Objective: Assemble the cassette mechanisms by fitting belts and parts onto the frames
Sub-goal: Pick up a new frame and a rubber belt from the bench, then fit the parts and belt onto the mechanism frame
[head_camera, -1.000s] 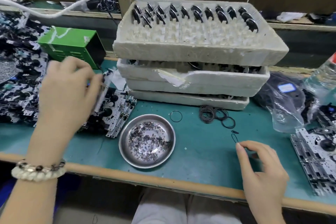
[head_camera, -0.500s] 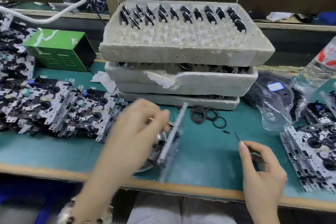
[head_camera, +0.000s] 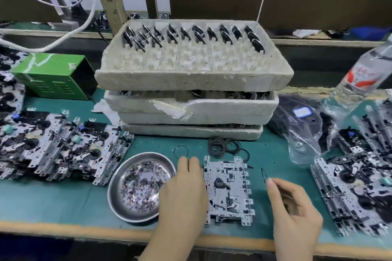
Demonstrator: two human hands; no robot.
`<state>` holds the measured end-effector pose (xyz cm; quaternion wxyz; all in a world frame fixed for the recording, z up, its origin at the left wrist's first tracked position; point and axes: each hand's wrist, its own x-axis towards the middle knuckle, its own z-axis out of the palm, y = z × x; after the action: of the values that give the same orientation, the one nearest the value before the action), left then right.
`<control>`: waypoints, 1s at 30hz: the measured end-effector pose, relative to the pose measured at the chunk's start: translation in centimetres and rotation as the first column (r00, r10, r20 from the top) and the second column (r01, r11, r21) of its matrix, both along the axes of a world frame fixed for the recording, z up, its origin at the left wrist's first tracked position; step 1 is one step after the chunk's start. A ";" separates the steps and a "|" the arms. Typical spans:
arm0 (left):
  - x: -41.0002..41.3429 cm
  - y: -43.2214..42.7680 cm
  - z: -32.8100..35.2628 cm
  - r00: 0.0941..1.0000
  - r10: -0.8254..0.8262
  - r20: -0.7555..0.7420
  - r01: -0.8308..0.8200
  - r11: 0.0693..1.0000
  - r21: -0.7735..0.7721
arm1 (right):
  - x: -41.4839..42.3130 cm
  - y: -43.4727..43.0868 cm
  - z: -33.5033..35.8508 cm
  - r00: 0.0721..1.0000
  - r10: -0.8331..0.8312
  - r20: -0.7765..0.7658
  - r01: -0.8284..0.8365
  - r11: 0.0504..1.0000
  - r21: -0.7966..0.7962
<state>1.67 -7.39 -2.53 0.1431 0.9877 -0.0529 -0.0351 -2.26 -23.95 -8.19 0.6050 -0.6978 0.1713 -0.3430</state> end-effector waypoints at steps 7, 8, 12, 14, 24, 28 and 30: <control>5.8 -1.6 10.8 0.940 -0.199 0.278 0.326 0.768 -0.552 | 0.3 0.1 -0.2 0.999 0.014 0.029 -0.013 0.999 -0.038; 7.3 -2.4 12.8 0.925 -0.196 0.325 0.351 0.767 -0.536 | 0.3 0.0 -0.2 0.999 0.008 0.034 -0.006 0.999 -0.047; 15.1 -6.3 18.2 0.940 -0.165 0.298 0.274 0.885 -0.376 | 0.1 -0.1 -0.3 0.998 -0.022 0.052 0.027 0.993 -0.112; 18.3 -8.0 18.9 0.977 -0.127 0.172 0.181 0.918 -0.352 | 0.1 -0.2 -0.4 0.998 -0.029 0.058 0.037 0.988 -0.147; 21.4 -12.1 16.3 0.998 -0.033 0.049 0.049 0.926 -0.373 | 0.1 -0.1 0.5 1.000 -0.008 0.028 0.014 0.978 -0.210; 22.2 -11.7 16.2 0.997 0.014 0.076 0.018 0.909 -0.416 | 0.0 -0.1 0.7 1.000 -0.019 0.021 0.024 0.971 -0.236; 22.0 -11.2 16.8 0.994 0.032 0.105 0.019 0.889 -0.457 | -0.1 -0.1 0.7 1.000 -0.015 0.013 0.018 0.968 -0.250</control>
<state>23.62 -18.57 14.26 0.3683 0.9269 -0.0642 0.0333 -2.33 -24.09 -7.53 0.5103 -0.7651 0.1291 -0.3710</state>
